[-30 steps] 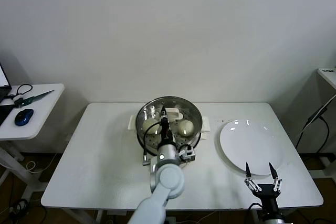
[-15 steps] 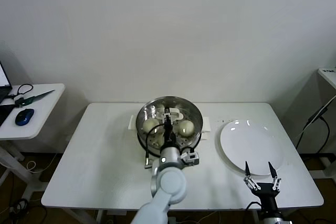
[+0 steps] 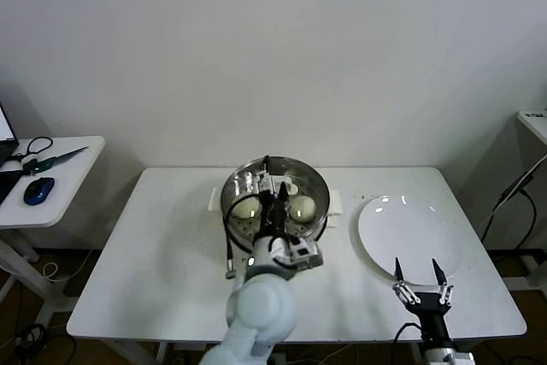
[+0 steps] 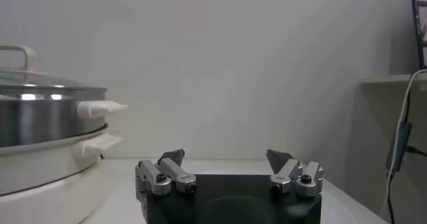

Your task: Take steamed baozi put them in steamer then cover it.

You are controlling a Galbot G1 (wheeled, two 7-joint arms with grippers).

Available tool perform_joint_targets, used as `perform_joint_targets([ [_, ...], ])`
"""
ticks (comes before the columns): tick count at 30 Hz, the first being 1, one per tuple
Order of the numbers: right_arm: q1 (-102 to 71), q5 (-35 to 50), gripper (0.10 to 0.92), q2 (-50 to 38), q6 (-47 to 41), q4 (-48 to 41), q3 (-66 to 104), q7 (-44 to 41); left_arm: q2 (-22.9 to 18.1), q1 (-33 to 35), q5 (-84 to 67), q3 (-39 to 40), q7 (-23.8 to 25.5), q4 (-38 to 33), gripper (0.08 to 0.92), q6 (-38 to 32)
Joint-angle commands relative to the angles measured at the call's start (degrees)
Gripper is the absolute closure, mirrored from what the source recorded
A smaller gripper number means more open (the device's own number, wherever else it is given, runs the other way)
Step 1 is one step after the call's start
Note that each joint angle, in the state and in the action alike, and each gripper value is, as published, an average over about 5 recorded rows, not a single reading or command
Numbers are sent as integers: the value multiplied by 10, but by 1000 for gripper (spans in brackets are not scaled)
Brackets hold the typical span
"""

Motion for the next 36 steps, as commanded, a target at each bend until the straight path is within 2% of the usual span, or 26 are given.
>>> perform_joint_targets([
  [1, 4, 29, 203, -26, -7, 16, -16, 12, 171, 96, -466, -189, -175, -88, 177, -179],
  [3, 7, 40, 203, -30, 5, 11, -18, 4, 186, 119, -585, -265, -199, -95, 177, -216],
  [7, 9, 50, 203, -36, 28, 5, -21, -13, 222, 164, -804, -405, -212, -102, 177, -250],
  [11, 11, 52, 203, -36, 40, 0, -23, -16, 246, 223, -941, -480, -210, -75, 177, -295],
  [16, 16, 65, 203, -41, 48, -14, -23, -19, 240, 274, -969, -451, -209, -22, 177, -378],
  [19, 19, 71, 203, -41, 51, -25, -24, -19, 223, 285, -952, -418, -199, 7, 177, -399],
  [25, 19, 78, 203, -40, 50, -36, -32, -21, 198, 277, -914, -370, -182, 64, 177, -418],
  [36, 22, 89, 203, -41, 40, -40, -41, -24, 198, 271, -895, -344, -154, 106, 177, -444],
])
